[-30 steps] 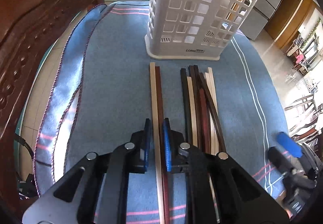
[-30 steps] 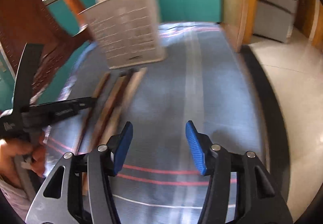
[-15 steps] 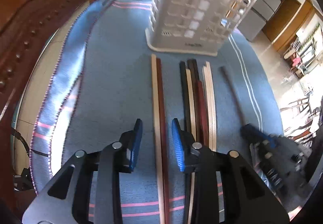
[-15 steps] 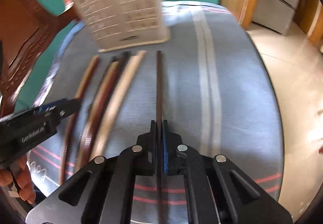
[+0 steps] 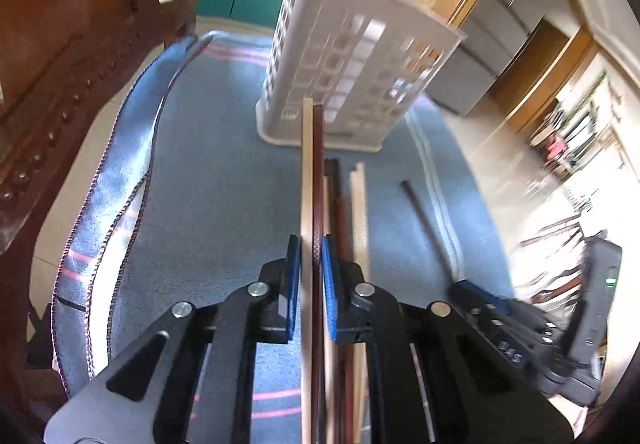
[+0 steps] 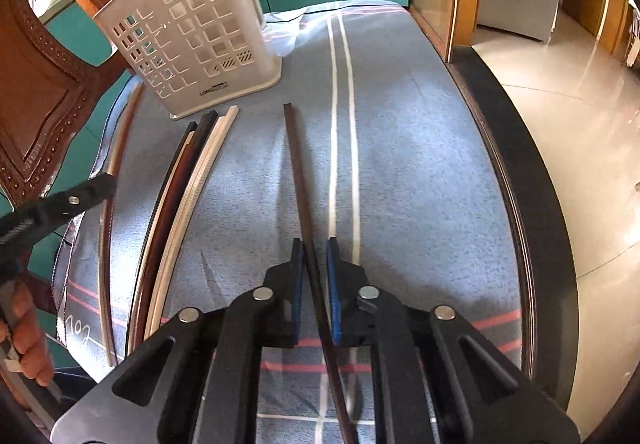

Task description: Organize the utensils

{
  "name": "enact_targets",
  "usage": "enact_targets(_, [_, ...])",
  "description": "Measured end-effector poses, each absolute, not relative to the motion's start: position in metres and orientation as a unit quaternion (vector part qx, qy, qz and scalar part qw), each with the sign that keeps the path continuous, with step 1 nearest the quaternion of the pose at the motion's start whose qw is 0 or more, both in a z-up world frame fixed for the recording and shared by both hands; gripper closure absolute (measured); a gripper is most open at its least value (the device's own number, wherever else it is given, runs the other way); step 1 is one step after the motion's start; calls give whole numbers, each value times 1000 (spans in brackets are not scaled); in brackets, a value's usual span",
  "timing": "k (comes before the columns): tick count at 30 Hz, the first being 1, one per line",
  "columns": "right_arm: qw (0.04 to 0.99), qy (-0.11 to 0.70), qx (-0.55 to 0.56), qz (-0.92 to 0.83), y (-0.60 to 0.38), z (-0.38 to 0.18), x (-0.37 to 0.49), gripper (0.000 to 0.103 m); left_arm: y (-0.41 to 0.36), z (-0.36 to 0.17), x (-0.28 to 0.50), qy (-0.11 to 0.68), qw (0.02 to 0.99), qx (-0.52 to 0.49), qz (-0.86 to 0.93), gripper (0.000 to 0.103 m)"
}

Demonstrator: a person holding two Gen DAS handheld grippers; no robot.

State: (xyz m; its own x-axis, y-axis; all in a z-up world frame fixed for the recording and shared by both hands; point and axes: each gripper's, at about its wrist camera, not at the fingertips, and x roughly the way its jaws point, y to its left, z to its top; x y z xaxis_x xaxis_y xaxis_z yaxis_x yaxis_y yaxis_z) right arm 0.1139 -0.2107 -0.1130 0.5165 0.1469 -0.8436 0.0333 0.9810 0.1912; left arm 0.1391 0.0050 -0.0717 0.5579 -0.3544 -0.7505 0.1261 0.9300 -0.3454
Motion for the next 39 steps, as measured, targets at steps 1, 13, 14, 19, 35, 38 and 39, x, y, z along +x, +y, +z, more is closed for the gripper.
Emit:
enact_targets(1, [866,490,93,32,-212,-112,114,86,7,-70,137,446,875,-130,-136,90])
enact_targets(13, [873,486,39,10,-205,-106,137,81,-9,-109,193,514,854,-43,-68,81])
enact_targets(14, [872,488,30,9,-203,-105,138,81,-12,-110,198,511,856,-35,-67,81])
enact_targets(19, [866,499,-20,4,-190,-107,169,81,-24,-113,225,506,861,-1,-58,81])
enact_targets(35, [892,447,-1,63,-185,-71,170,96,-20,-76,213,456,884,-55,-89,96])
enact_targets(38, [909,410,14,79,-194,-35,149,96,-16,-37,189,399,909,-64,-97,96])
enact_targets(39, [914,398,17,84,-197,-22,143,96,-14,-22,181,381,917,-70,-99,96])
